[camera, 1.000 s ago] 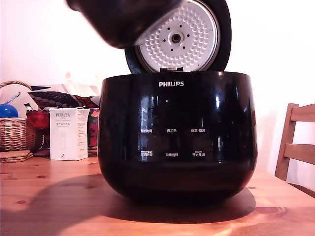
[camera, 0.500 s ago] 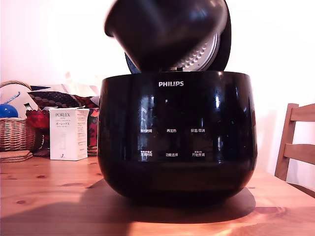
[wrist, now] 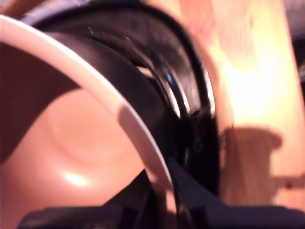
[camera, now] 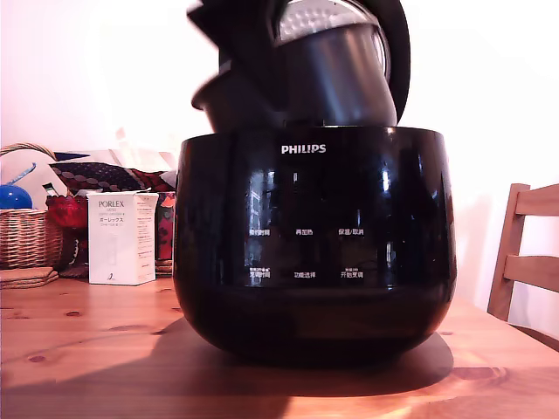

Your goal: Place the pot you are holding inside the rice cooker

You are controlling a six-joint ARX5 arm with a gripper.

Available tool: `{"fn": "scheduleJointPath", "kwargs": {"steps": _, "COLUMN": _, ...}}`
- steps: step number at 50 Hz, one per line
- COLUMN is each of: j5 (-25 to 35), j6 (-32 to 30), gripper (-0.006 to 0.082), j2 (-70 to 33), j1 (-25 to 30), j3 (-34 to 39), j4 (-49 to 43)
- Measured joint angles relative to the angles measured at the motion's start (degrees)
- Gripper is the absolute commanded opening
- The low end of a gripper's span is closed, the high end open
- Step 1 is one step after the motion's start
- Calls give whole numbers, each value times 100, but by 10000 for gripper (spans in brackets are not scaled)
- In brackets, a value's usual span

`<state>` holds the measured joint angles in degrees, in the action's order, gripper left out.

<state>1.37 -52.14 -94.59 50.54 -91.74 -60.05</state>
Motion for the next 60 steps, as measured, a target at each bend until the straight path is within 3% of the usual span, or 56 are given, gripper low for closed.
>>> {"fn": "scheduleJointPath", "kwargs": {"steps": 11, "j5": -160, "j6": -601, "gripper": -22, "j2": -42, "j1": 35, "j3": 0, "j4": -63}}
{"fn": "scheduleJointPath", "kwargs": {"steps": 32, "j5": -188, "j6": -656, "gripper": -21, "j2": -42, "j1": 37, "j3": 0, "j4": -79}}
{"fn": "scheduleJointPath", "kwargs": {"steps": 53, "j5": -186, "j6": -654, "gripper": 31, "j2": -42, "j1": 44, "j3": 0, "j4": -92}}
{"fn": "scheduleJointPath", "kwargs": {"steps": 60, "j5": -177, "j6": -654, "gripper": 89, "j2": -42, "j1": 42, "j3": -13, "j4": -85}}
